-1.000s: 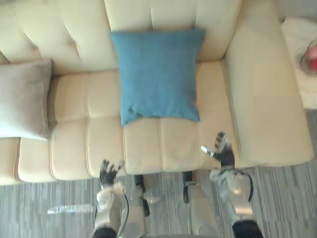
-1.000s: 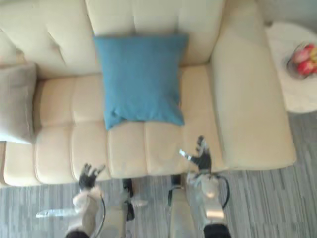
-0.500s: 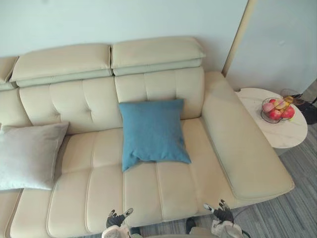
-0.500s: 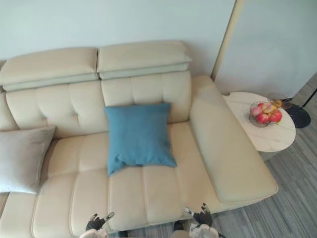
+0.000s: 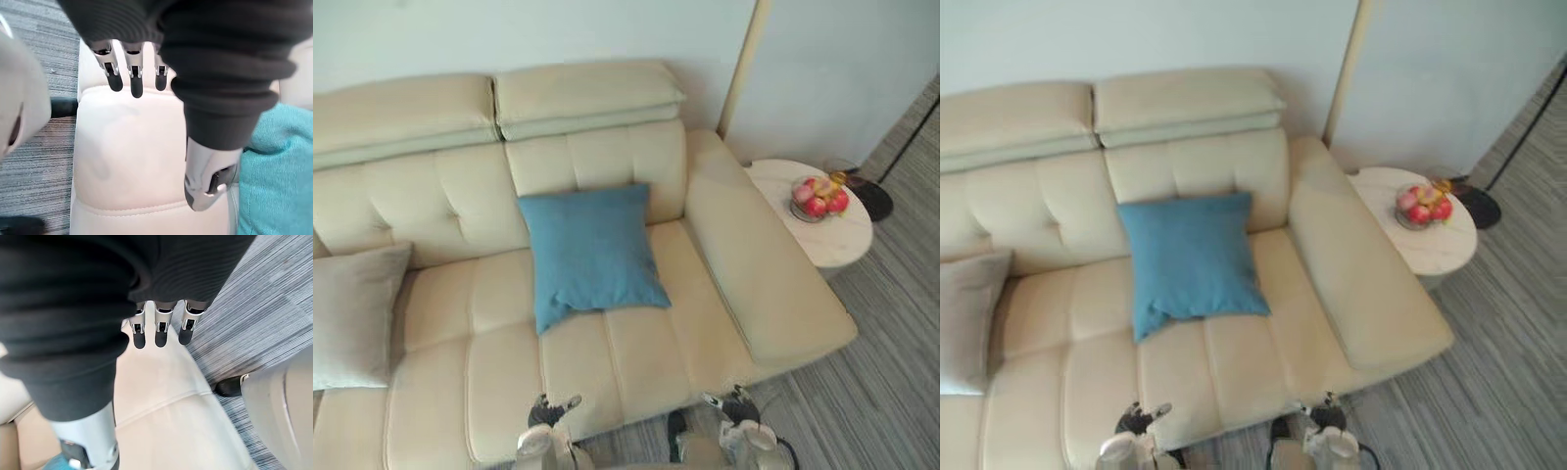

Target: Pick up cushions and gather them together orderly.

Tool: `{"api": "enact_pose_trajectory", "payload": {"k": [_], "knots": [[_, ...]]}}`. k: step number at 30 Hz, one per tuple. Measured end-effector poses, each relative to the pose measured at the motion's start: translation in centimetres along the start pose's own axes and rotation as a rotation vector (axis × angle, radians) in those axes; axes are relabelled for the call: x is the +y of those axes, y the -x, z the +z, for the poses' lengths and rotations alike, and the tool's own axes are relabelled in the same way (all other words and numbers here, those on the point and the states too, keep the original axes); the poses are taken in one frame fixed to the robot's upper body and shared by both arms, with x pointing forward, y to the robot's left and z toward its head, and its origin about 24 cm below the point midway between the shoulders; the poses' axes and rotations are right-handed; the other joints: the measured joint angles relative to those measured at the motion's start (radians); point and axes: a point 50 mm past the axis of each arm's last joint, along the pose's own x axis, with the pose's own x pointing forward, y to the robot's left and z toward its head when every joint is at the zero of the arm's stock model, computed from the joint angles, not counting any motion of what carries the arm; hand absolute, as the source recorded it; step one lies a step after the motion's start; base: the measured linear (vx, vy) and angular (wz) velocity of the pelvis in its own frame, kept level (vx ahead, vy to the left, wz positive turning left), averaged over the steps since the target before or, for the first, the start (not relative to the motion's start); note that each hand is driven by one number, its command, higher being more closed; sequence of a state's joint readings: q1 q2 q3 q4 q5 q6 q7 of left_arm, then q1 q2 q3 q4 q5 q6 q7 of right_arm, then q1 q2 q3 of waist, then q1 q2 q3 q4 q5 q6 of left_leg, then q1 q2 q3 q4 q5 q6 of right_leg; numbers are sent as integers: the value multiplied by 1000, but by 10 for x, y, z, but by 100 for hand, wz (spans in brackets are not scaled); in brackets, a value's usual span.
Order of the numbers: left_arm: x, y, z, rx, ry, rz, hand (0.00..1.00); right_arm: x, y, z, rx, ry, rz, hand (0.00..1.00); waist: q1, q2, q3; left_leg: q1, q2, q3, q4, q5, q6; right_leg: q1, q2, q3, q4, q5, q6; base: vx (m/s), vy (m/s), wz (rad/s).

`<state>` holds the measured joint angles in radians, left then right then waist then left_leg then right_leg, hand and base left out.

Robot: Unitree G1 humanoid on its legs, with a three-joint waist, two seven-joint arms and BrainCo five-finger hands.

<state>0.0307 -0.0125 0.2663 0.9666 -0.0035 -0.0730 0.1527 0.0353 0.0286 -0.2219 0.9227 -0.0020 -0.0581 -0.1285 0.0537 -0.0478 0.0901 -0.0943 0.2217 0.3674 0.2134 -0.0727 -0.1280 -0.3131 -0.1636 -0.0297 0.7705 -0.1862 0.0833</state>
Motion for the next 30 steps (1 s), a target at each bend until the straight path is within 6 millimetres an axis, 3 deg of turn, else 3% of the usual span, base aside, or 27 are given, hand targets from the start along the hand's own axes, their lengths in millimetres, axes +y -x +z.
{"api": "enact_pose_trajectory", "payload": {"k": [1,2,3,4,5,6,7,8,9,10,11,12,14,17,19,22,26,30], "knots": [[1,-1,4,-17,-8,0,0,2,0,1,-5,-1,5,0,1,-15,-8,-35,-2,-33,38,3,0,-2,-10,-2,19,-14,21,-80,-220,64],[-1,-1,7,-24,-4,-5,0,3,-1,4,-12,-1,9,0,-1,-12,-6,-56,-4,-57,39,10,2,-7,17,-17,-8,-6,32,-122,-172,48],[-6,0,2,-7,4,-16,0,1,-2,8,-22,-1,-1,0,17,23,-22,-85,-5,-84,22,16,14,33,56,-2,-136,-11,39,-132,-41,4],[-11,3,-4,11,21,-25,0,1,-6,21,-61,5,-5,0,38,50,-25,-88,-6,-85,-13,57,18,70,52,25,-118,-74,48,-160,-107,-5],[-11,1,7,-22,32,-20,0,9,-7,29,-80,-3,14,0,34,23,-1,-108,-21,-85,8,81,19,109,21,32,-102,-117,52,-159,-144,-4],[-12,-1,12,-30,30,-16,0,14,-8,35,-95,-6,27,0,40,19,10,-136,-13,-92,37,80,18,159,32,23,-195,-158,48,-212,-290,10],[-14,-1,15,-37,34,-17,0,20,-9,45,-123,5,41,0,46,49,23,-160,20,-105,55,86,5,201,65,-19,-303,-168,17,-279,-232,7],[-18,0,12,-24,50,-25,0,22,-9,50,-147,15,42,0,46,85,32,-166,62,-120,47,108,-14,230,109,-56,-363,-134,-29,-283,-199,11],[-20,2,8,-12,55,-29,0,22,-8,53,-161,9,39,0,44,95,34,-160,77,-130,32,125,-18,242,125,-72,-374,-127,-40,-289,-144,25],[-20,2,7,-16,55,-29,0,20,-6,46,-148,9,28,0,39,94,36,-140,85,-130,-1,155,-21,242,136,-82,-365,-126,-45,-281,-150,26],[-19,2,6,-13,56,-30,0,17,-6,42,-137,12,19,0,39,94,34,-125,85,-125,-30,159,-12,241,137,-92,-360,-126,-51,-312,-133,25],[-18,3,4,-8,55,-28,0,14,-6,39,-128,16,9,0,33,89,34,-107,82,-110,-69,143,-27,235,127,-100,-361,-121,-71,-278,-46,8],[-18,3,4,-8,55,-27,0,5,-8,40,-128,24,-15,0,29,80,40,-117,56,-142,22,131,-13,209,99,-88,-362,-105,-92,-192,69,-17],[-17,3,0,6,60,-25,0,-2,-8,36,-114,35,-33,0,7,81,40,-97,11,-160,156,0,19,190,64,-61,-385,-70,-67,-162,163,-19],[-16,4,-4,26,57,-24,0,-4,-7,24,-71,33,-37,0,5,98,26,-64,6,-130,123,-58,5,192,63,-41,-413,-38,-35,-110,214,-23],[-1,3,-12,52,31,10,0,-1,-3,0,29,18,-23,0,-1,55,-6,-11,-62,-92,-12,-20,17,214,26,-10,-520,28,-2,-42,185,-23],[4,5,-22,88,8,17,0,-15,1,-21,108,-27,-69,0,-8,52,-36,48,-129,-102,-169,27,17,249,-6,-7,-628,81,10,12,124,0],[4,5,-25,105,-1,15,0,-22,2,-23,115,-50,-91,0,-10,56,-34,82,-140,-110,-204,60,32,281,-5,-17,-657,89,20,89,30,4]]}}
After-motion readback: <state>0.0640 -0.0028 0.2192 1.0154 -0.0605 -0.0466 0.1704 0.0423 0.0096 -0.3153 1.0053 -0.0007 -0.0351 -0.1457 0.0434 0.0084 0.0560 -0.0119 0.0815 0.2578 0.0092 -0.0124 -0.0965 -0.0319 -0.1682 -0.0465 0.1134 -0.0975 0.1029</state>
